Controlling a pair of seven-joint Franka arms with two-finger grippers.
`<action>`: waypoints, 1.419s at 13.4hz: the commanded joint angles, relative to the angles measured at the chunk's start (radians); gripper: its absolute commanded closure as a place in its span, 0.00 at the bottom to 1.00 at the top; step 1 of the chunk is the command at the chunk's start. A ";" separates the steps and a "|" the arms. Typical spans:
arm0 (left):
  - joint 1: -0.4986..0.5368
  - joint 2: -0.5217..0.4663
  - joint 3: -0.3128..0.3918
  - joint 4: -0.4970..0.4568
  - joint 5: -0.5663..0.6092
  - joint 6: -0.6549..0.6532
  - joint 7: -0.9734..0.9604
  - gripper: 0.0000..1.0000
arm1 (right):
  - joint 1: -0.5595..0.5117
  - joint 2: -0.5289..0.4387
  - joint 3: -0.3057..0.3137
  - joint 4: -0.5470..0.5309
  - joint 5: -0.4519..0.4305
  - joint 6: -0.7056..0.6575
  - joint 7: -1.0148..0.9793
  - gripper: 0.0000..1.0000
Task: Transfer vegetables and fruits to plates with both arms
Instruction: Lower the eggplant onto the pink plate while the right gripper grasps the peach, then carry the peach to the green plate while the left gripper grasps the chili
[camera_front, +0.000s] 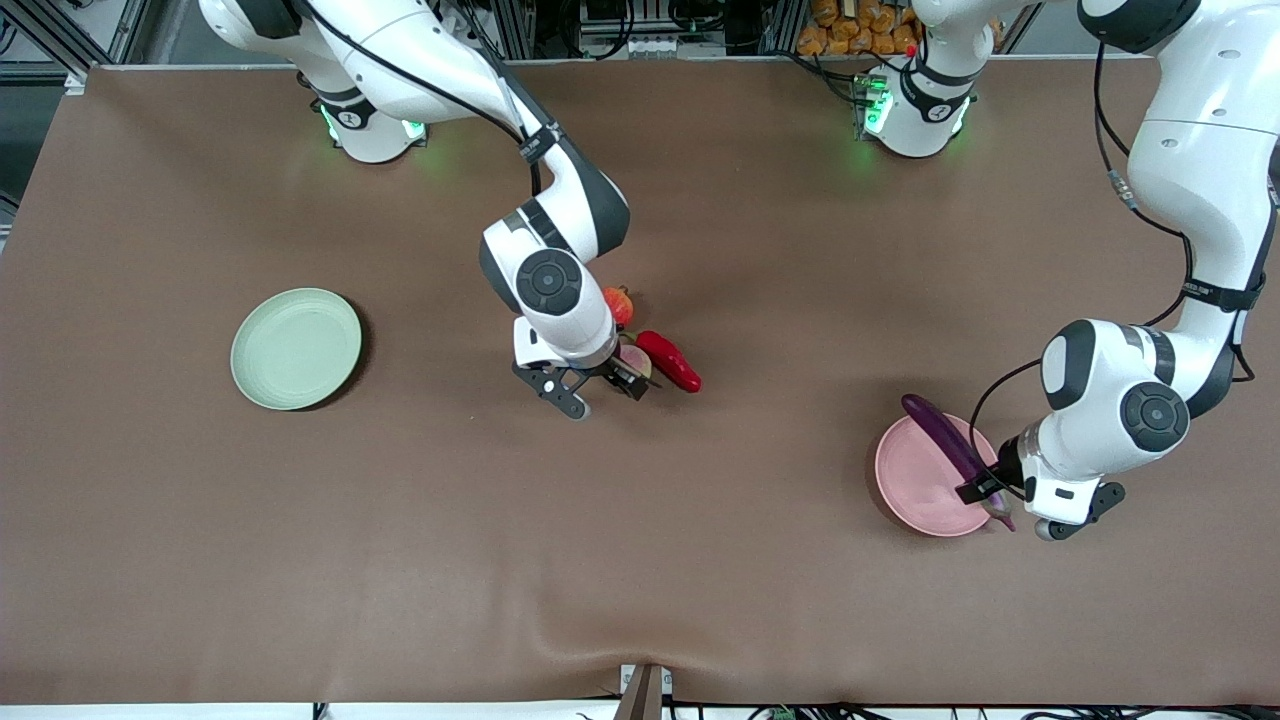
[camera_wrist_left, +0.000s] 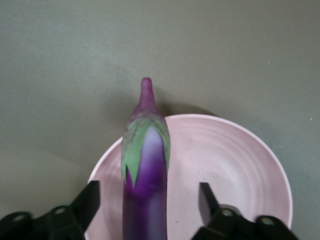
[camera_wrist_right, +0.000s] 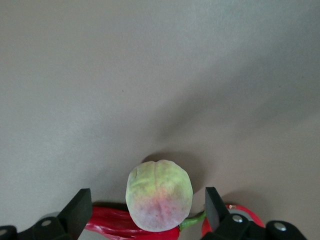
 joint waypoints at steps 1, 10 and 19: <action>0.006 -0.038 -0.028 0.000 -0.020 -0.013 -0.009 0.00 | 0.031 0.033 -0.013 0.014 0.023 0.014 0.044 0.00; -0.017 -0.130 -0.149 -0.003 -0.015 -0.149 -0.153 0.00 | 0.040 0.079 -0.018 0.018 -0.001 0.005 0.010 1.00; -0.258 -0.086 -0.166 0.025 0.011 -0.134 -0.448 0.00 | -0.337 -0.156 -0.024 0.077 -0.012 -0.546 -0.493 1.00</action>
